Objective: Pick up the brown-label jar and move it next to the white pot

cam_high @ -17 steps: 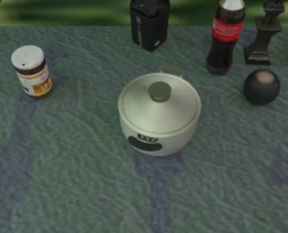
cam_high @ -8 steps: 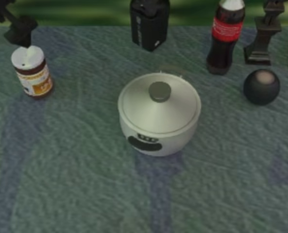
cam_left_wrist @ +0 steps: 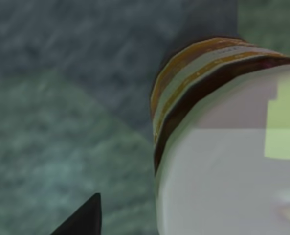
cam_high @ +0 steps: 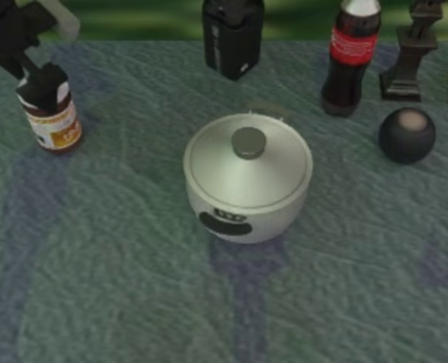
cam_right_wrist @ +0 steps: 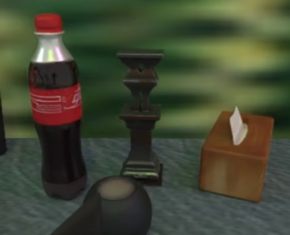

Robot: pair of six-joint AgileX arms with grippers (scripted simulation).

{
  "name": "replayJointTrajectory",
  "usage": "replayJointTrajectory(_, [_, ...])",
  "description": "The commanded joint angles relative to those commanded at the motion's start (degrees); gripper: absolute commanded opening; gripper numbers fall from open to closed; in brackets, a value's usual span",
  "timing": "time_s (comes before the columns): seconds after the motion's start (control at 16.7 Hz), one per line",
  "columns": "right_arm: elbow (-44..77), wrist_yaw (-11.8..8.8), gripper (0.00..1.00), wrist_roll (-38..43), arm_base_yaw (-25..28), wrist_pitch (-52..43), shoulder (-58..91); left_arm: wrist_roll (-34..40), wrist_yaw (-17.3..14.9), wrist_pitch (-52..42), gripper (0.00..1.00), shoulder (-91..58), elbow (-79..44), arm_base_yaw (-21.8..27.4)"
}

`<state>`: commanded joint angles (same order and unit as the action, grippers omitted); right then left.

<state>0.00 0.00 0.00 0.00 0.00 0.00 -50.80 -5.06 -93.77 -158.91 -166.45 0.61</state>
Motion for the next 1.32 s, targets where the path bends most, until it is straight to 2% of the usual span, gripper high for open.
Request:
replayJointTrajectory(0.3, [0.0,0.0,1.00,0.0,0.0,0.0,0.0,0.1,0.0,-0.1,1.00,-0.9,-0.8,0.1])
replayJointTrajectory(0.84, [0.0,0.0,1.00,0.0,0.0,0.0,0.0,0.3,-0.2,-6.0,1.00,-15.3,-21.4,0.4])
replayJointTrajectory(1.2, [0.0,0.0,1.00,0.0,0.0,0.0,0.0,0.4,-0.2,-6.7,1.00,-16.9,-23.6,0.4])
replayJointTrajectory(1.32, [0.0,0.0,1.00,0.0,0.0,0.0,0.0,0.4,-0.2,-6.7,0.85,-16.9,-23.6,0.4])
